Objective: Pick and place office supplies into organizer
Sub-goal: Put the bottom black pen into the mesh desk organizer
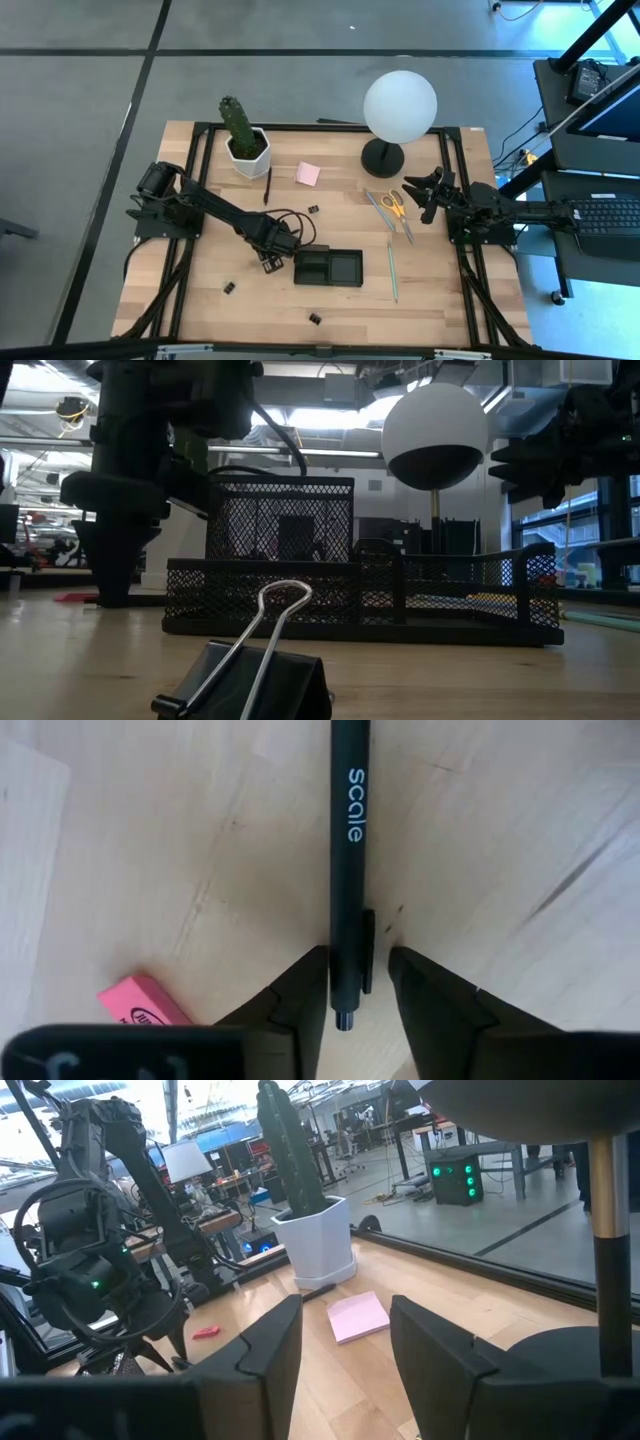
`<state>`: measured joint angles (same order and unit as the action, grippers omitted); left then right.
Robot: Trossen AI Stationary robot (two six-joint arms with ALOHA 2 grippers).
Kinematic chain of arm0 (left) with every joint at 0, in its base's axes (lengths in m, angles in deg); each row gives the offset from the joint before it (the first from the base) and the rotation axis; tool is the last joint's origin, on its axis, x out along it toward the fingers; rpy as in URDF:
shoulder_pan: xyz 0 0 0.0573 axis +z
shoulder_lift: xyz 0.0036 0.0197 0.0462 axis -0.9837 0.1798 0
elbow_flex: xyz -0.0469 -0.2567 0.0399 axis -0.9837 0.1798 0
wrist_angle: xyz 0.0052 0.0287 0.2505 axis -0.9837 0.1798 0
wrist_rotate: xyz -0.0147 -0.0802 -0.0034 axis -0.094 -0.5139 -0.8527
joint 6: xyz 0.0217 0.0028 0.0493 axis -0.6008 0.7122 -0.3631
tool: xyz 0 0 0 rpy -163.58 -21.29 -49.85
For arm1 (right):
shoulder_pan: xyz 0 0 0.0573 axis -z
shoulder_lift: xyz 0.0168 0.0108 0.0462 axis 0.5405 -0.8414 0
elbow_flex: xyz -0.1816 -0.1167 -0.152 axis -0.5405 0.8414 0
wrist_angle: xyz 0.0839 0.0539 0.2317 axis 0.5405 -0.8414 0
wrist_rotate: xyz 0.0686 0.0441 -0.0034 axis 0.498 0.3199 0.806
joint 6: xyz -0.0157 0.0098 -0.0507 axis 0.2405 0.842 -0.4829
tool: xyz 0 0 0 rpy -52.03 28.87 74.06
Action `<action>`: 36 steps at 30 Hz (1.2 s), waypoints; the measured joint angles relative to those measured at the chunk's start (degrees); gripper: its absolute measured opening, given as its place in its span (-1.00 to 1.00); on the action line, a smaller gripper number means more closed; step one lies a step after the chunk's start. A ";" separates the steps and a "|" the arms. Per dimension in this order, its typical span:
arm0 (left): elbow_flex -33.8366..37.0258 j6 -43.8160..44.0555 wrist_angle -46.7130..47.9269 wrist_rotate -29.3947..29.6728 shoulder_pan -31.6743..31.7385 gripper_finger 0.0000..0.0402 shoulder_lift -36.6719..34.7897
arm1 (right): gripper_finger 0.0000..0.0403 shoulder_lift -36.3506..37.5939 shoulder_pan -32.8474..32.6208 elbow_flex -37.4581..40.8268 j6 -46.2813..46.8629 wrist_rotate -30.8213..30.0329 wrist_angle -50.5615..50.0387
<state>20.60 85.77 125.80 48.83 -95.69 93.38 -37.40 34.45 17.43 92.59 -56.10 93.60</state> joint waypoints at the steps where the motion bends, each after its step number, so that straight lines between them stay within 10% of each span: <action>1: -0.02 -0.59 -0.02 0.00 0.00 -0.48 0.01 | -0.24 0.00 0.00 0.01 0.00 0.00 0.00; 36: 0.11 -10.91 -1.27 0.09 0.04 -0.71 -0.01 | -0.24 0.00 0.02 -0.01 0.00 0.00 0.00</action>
<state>20.71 74.85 124.53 48.92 -95.65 93.36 -37.40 34.47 17.42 92.59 -56.10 93.60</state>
